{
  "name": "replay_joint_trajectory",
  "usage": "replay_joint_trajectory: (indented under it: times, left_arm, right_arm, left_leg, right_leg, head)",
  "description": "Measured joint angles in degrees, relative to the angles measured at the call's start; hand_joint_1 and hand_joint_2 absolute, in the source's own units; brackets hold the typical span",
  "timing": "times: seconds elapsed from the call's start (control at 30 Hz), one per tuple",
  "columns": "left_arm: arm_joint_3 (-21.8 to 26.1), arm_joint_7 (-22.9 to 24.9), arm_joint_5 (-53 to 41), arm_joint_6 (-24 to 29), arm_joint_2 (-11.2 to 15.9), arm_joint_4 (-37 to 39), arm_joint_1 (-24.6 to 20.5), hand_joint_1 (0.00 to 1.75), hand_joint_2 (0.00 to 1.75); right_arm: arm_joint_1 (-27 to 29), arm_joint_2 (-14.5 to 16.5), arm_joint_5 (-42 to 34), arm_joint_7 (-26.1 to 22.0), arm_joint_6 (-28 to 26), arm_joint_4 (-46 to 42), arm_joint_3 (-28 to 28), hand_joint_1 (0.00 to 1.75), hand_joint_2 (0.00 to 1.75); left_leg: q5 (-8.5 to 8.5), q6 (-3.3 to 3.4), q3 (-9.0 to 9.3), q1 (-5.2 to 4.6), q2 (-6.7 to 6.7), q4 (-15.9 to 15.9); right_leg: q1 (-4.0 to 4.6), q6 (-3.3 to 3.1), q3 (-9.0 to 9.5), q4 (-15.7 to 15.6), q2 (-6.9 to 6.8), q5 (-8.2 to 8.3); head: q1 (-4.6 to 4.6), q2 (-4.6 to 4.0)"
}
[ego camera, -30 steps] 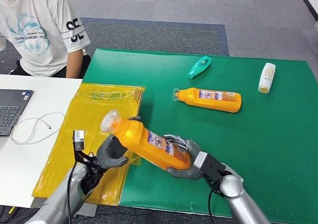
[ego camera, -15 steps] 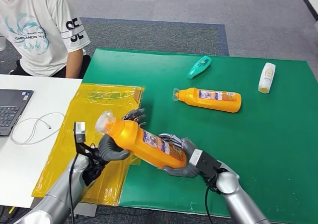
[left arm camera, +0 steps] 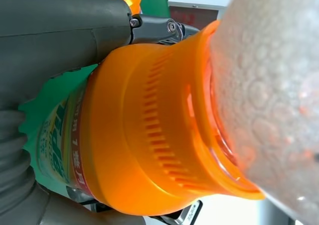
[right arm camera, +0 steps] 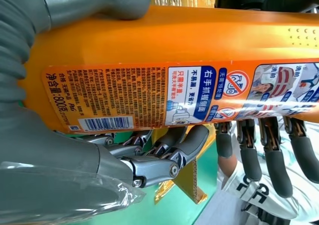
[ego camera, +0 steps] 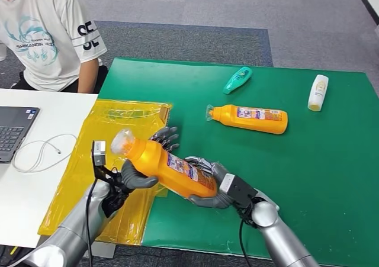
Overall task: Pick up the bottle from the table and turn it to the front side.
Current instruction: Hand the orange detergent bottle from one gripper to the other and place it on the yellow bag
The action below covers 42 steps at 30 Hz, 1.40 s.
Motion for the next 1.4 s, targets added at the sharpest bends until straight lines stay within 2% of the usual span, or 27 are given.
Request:
replay_joint_trajectory:
  times: [0.37,0.4,0.5,0.53,1.0,1.23,1.3,1.4]
  left_arm:
    - [0.0,-0.09,0.17,0.64,-0.31,0.54,-0.4,0.0,1.75]
    - [0.0,-0.09,0.17,0.73,-0.31,0.57,-0.4,0.15,1.75]
    - [0.0,-0.08,-0.17,1.84,-0.31,0.62,-0.4,1.46,1.75]
    - [0.0,-0.08,-0.45,2.47,-0.31,0.62,-0.39,1.75,1.75]
    - [-0.04,-1.17,-3.68,6.57,-1.07,-0.21,0.03,1.75,1.75]
    - [-0.04,-1.45,-4.12,7.0,-1.18,-0.81,0.45,1.75,1.75]
    - [-0.03,-1.5,-4.33,7.06,-1.18,-0.87,0.51,1.75,1.75]
    - [-0.03,-1.62,-4.63,7.15,-1.22,-0.9,0.61,1.75,1.75]
  right_arm:
    - [-0.11,0.23,0.11,0.06,-0.39,0.3,0.25,1.75,1.75]
    - [-0.11,0.23,0.13,0.08,-0.42,0.31,0.26,1.75,1.75]
    - [-0.1,0.23,0.28,0.14,-0.64,0.34,0.29,1.75,1.75]
    - [-0.09,0.23,0.37,0.17,-0.79,0.38,0.3,1.75,1.75]
    - [0.14,0.23,0.99,0.42,-1.27,0.69,0.49,1.75,1.75]
    - [0.23,0.23,1.01,0.51,-1.3,0.7,0.61,1.75,1.75]
    - [0.23,0.23,1.03,0.52,-1.32,0.69,0.65,1.69,1.75]
    - [0.24,0.25,1.05,0.61,-1.39,0.69,0.67,0.42,1.75]
  left_leg:
    - [0.0,0.0,0.0,0.0,0.0,0.0]
    - [0.0,0.0,0.0,0.0,0.0,0.0]
    - [0.0,0.0,0.0,0.0,0.0,0.0]
    - [0.0,0.0,0.0,0.0,0.0,0.0]
    - [0.0,0.0,-0.01,0.0,0.0,0.0]
    - [0.0,0.0,-0.01,0.0,0.0,0.0]
    - [0.0,0.0,-0.01,0.0,0.0,0.0]
    - [0.0,0.0,-0.01,0.0,0.0,0.0]
  right_leg:
    - [0.0,0.0,0.0,0.0,0.0,0.0]
    - [0.0,0.0,0.0,0.0,0.0,0.0]
    - [0.0,0.0,0.0,0.0,0.0,0.0]
    - [0.0,0.0,0.0,0.0,0.0,0.0]
    - [0.0,0.0,0.0,0.0,0.0,0.0]
    - [0.0,0.0,0.0,0.0,0.0,0.0]
    - [0.0,0.0,0.0,0.0,0.0,0.0]
    - [0.0,0.0,0.0,0.0,0.0,0.0]
  head:
    - [0.0,0.01]
    - [0.0,0.0]
    - [0.0,0.01]
    - [0.0,0.01]
    - [0.01,0.01]
    - [0.01,0.01]
    - [0.01,0.01]
    - [0.01,0.01]
